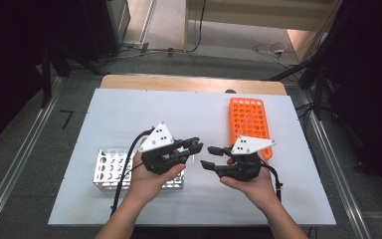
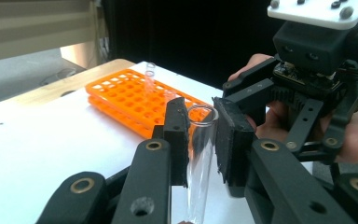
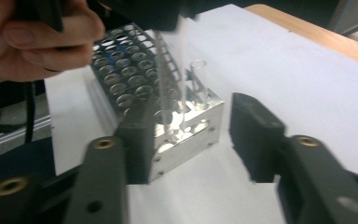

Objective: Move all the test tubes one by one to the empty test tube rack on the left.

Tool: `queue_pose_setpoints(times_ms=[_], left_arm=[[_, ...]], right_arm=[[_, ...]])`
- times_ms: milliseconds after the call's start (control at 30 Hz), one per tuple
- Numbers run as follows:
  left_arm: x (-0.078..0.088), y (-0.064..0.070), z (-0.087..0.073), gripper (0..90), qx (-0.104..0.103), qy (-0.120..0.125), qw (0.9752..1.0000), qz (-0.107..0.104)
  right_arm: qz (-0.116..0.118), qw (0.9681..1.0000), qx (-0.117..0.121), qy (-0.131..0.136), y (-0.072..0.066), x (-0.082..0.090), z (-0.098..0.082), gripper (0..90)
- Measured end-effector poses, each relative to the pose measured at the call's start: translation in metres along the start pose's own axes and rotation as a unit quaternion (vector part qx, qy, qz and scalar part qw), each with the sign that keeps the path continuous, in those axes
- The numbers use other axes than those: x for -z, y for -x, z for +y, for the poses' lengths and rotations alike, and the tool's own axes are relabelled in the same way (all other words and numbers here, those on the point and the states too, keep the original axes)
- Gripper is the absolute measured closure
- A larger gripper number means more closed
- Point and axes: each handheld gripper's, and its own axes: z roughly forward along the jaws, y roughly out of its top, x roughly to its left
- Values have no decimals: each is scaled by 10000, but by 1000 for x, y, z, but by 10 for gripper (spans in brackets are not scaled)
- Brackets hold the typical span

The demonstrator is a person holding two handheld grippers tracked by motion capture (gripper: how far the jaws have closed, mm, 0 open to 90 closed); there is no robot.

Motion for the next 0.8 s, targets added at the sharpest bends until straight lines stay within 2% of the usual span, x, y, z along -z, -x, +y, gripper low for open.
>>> queue_pose_setpoints(times_ms=[233, 367, 467, 533, 800], left_arm=[[17, -13, 0, 756, 20, 22, 9997, 237], [27, -21, -2, 756, 77, 42, 9993, 370], [33, -26, -2, 756, 74, 47, 9988, 487], [36, -30, -3, 756, 93, 64, 9984, 555], [40, -44, -11, 757, 160, 91, 9965, 820]], right_arm=[[-247, 9995, -204, 77, 10, 6, -1, 181], [-325, 9987, -352, 178, 20, 13, -3, 86], [-389, 9979, -458, 258, 28, 20, -5, 44], [-347, 9977, -508, 267, 33, 23, -7, 1], [-572, 9961, -586, 339, 44, 33, -12, 0]])
